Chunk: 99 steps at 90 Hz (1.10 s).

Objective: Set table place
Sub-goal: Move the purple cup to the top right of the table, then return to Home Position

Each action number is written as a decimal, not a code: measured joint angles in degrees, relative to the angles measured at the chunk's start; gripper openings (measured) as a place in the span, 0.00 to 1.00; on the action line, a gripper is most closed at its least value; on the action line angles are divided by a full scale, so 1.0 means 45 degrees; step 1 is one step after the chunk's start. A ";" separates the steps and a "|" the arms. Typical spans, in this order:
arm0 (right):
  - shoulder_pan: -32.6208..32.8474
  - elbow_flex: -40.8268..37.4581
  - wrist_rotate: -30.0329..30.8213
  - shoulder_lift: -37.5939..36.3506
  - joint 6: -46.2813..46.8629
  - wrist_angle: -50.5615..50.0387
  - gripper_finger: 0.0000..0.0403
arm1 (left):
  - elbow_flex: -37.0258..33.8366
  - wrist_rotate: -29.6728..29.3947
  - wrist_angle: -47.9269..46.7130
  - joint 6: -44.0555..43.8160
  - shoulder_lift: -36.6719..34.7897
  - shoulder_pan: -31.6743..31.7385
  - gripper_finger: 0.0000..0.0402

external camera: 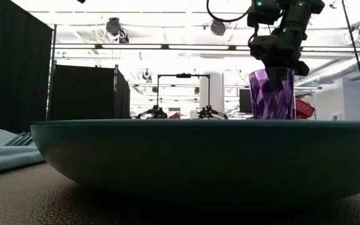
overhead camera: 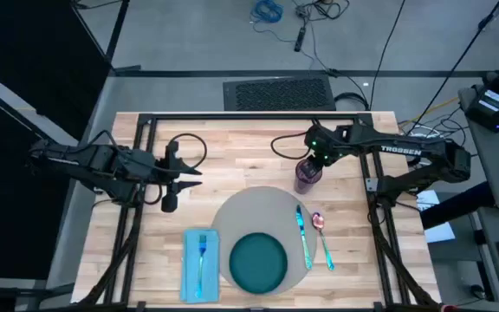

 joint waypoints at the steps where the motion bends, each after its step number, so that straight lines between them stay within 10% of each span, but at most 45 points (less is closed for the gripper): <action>1: 0.0000 0.0000 -0.0001 0.0000 0.0000 0.0000 0.29 | 0.0000 0.0000 0.0000 0.0000 0.0000 0.0001 0.26; 68: 0.0107 0.2660 -0.0658 -0.0109 -0.0994 -0.3381 0.44 | 0.0000 -0.0058 -0.0042 -0.0001 0.0000 0.0000 0.26; 99: 0.2861 0.2890 -0.0259 -0.2611 -0.1158 -0.3701 0.44 | 0.0000 -0.1057 0.0430 -0.0667 0.0000 0.0004 0.26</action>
